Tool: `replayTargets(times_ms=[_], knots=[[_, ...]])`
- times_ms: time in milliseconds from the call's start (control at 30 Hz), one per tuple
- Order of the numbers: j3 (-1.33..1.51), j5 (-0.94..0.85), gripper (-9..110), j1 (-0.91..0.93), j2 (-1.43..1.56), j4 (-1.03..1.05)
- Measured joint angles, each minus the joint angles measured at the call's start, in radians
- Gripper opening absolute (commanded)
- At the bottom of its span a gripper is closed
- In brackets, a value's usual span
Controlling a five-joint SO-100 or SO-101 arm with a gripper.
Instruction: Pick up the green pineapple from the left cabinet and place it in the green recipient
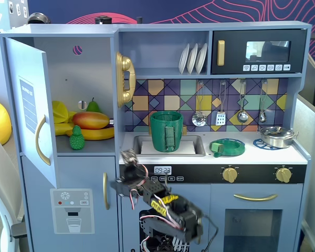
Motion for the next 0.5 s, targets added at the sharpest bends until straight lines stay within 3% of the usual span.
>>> replayTargets(times_ms=[200,500], knots=[[-0.285,-0.046,23,-0.066,-0.272,-0.146],[-0.514,-0.046,36,-0.067,-0.581,-0.359]])
